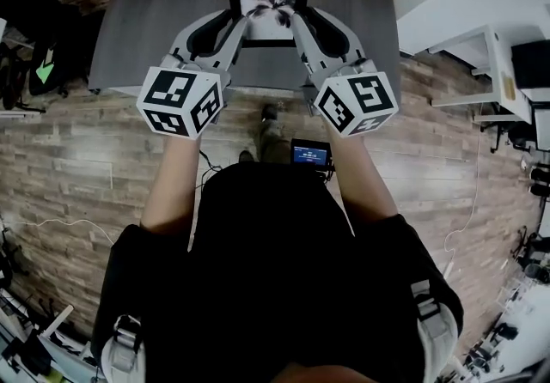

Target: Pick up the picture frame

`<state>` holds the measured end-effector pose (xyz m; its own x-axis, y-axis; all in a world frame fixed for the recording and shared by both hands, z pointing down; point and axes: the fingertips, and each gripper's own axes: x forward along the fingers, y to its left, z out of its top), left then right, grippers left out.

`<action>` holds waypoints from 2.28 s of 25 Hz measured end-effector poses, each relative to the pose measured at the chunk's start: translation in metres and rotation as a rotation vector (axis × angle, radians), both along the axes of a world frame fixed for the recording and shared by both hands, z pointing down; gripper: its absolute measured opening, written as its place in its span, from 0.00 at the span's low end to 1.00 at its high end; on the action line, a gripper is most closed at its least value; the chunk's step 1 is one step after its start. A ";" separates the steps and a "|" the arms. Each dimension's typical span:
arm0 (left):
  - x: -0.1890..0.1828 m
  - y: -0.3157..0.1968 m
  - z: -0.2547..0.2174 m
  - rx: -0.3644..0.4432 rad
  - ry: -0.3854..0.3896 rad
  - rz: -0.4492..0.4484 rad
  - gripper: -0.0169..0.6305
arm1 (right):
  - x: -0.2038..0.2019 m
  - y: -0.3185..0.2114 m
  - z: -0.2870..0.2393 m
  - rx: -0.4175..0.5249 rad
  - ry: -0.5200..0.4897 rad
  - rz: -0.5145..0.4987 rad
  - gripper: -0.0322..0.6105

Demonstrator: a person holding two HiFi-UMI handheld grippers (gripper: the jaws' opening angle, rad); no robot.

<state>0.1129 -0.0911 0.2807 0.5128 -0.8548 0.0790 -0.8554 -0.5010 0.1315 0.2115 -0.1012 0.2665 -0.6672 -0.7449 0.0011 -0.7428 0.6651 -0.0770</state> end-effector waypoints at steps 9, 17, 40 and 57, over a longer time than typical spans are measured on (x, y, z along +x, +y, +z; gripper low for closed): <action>0.033 0.083 0.009 -0.019 0.010 -0.030 0.15 | 0.032 0.073 0.006 -0.025 -0.011 -0.040 0.18; 0.083 0.137 0.010 -0.029 -0.007 -0.086 0.16 | 0.081 0.126 0.015 -0.038 -0.026 -0.097 0.18; 0.135 0.253 0.038 -0.076 0.014 -0.186 0.16 | 0.132 0.235 0.044 -0.072 -0.023 -0.196 0.18; 0.076 0.271 0.040 -0.075 0.076 -0.150 0.16 | 0.072 0.252 0.042 -0.062 0.036 -0.189 0.17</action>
